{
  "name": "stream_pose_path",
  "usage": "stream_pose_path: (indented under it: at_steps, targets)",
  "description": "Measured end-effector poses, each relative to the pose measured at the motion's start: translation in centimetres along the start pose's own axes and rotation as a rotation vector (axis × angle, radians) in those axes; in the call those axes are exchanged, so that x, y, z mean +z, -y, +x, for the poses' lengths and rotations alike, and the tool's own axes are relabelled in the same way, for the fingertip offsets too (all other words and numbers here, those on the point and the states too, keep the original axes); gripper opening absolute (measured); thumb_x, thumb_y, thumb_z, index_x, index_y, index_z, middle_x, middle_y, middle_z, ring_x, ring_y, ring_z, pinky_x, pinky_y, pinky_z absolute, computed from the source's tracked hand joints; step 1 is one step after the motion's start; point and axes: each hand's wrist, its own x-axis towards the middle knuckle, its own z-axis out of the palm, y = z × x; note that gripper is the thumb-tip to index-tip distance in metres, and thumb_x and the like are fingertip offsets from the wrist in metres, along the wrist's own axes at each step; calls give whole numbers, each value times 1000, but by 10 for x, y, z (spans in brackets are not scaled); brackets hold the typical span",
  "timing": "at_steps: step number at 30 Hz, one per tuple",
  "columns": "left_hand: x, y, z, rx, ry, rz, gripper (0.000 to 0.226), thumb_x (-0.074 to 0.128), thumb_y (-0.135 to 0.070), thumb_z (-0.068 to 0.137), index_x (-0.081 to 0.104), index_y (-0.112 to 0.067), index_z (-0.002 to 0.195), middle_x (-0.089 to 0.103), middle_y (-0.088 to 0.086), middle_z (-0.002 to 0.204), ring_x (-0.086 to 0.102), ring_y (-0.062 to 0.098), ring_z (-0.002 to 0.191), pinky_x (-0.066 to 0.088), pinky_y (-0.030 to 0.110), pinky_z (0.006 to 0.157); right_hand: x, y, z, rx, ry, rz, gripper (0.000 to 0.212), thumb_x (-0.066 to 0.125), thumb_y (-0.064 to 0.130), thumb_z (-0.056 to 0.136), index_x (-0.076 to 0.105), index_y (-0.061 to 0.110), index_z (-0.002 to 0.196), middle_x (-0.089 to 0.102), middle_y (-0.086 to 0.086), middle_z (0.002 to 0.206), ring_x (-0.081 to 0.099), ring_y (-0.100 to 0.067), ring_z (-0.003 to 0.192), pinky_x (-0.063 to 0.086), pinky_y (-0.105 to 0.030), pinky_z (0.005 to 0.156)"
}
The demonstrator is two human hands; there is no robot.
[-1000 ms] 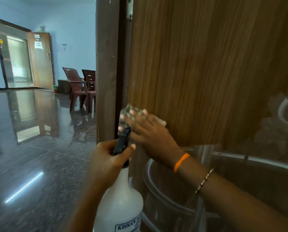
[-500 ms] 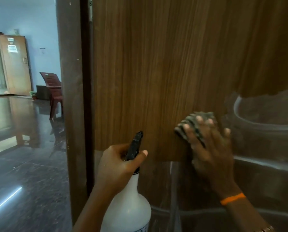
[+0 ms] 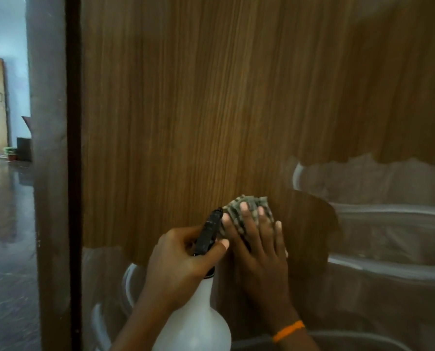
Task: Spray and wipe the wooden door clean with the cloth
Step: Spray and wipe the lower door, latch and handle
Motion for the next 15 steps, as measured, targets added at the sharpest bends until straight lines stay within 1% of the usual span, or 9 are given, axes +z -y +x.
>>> stream_pose_path:
  at_steps: [2,3,4,6,8,10,11,12,15]
  targets:
    - [8,-5,4,17,16,-18,45,64,-61,60,70,-17,69,66,10,62,64,30,61,53,49,64,-5,-20,-3,-106,23,-31,70,52,27,91,20,29,152,12,-3,161,16,-27,147,9,-51,118]
    - [12,-6,6,27,26,-15,46,63,-61,61,69,-15,69,66,13,63,64,34,63,53,53,66,-7,-34,-8,-119,22,-44,72,54,25,89,19,30,152,11,-2,161,17,-27,146,8,-51,118]
    - [17,-9,7,38,39,-6,50,63,-61,61,68,-12,67,65,14,63,63,35,63,52,53,65,-8,-50,-16,-93,9,-53,75,53,21,87,18,30,152,9,-1,161,17,-28,146,7,-52,118]
    - [26,-16,9,76,70,15,55,61,-62,62,66,-8,64,62,12,59,59,28,56,48,43,58,-13,-81,-37,58,-32,-75,76,47,18,85,15,29,153,5,-1,162,16,-29,146,8,-54,116]
    - [37,-24,12,116,99,26,53,60,-61,64,66,-8,64,62,8,59,58,21,53,46,38,56,-21,-107,-55,263,-55,-100,66,40,21,90,18,26,152,7,-4,161,14,-29,147,14,-56,114]
    - [49,-33,14,148,136,56,51,58,-62,67,66,-11,66,64,8,62,61,24,58,51,45,59,-29,-123,-66,415,-44,-79,55,31,26,97,23,20,150,14,-10,159,16,-33,146,17,-57,113]
    - [55,-37,15,163,151,74,50,56,-62,68,64,-13,64,63,6,61,60,25,58,50,47,60,-31,-128,-67,446,-36,-43,52,26,28,99,24,17,150,15,-13,159,15,-35,145,17,-57,113]
    - [61,-41,16,178,162,85,47,54,-63,68,61,-17,61,61,1,57,58,22,54,49,46,57,-32,-130,-66,457,-34,0,51,24,28,100,25,16,149,15,-14,158,14,-36,145,16,-57,114]
    - [73,-45,20,204,157,130,42,51,-66,67,48,-27,53,51,-13,49,46,5,46,40,29,50,-32,-122,-51,511,-98,72,51,30,21,98,28,12,148,18,-17,157,14,-37,144,18,-56,114]
